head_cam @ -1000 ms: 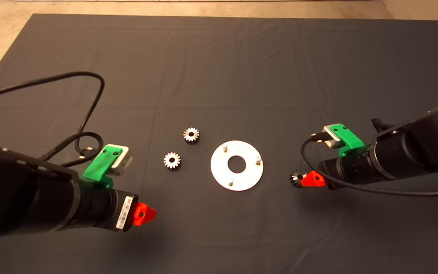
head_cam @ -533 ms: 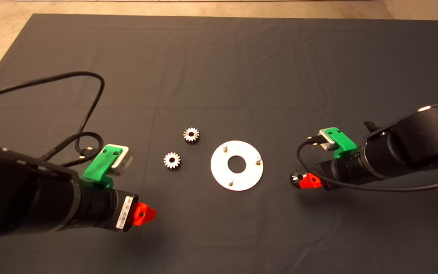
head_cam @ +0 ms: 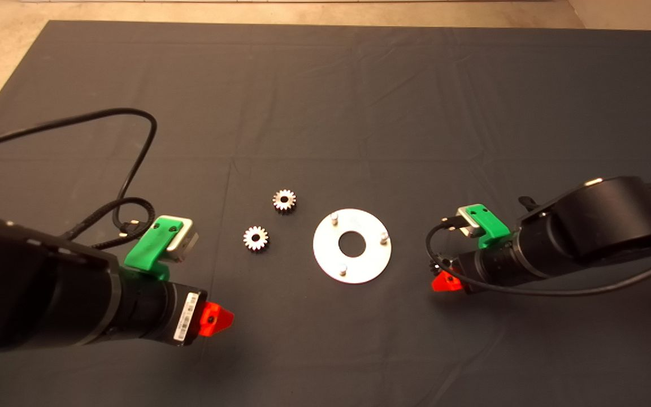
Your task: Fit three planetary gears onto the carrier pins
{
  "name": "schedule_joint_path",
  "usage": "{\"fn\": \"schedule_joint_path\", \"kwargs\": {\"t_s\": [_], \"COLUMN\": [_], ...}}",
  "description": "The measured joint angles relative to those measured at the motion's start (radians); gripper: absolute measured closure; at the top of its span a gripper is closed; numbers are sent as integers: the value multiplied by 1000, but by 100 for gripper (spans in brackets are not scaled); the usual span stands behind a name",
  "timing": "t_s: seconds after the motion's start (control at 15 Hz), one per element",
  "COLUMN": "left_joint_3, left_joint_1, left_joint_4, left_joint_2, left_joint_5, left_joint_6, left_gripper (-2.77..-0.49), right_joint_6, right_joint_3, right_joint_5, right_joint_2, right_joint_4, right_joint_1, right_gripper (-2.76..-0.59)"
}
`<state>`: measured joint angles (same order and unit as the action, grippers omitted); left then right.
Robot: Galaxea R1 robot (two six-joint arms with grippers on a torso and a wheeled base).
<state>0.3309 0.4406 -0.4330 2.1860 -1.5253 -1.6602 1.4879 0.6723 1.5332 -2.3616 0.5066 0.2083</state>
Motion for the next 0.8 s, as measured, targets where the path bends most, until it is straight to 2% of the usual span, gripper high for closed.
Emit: {"fn": "schedule_joint_path", "kwargs": {"t_s": [0.33,0.8], "left_joint_3": [0,0], "left_joint_1": [0,0], "left_joint_4": [-1,-1], "left_joint_2": [0,0], "left_joint_5": [0,0], "left_joint_6": [-4,-4], "left_gripper": [-275,-275], "right_joint_6": [-14,-40], "right_joint_3": [60,93], "right_joint_5": [-1,-1], "right_joint_2": [-58,-61], "right_joint_4": [22,29], "right_joint_1": [-1,-1], "right_gripper": [-275,-275]}}
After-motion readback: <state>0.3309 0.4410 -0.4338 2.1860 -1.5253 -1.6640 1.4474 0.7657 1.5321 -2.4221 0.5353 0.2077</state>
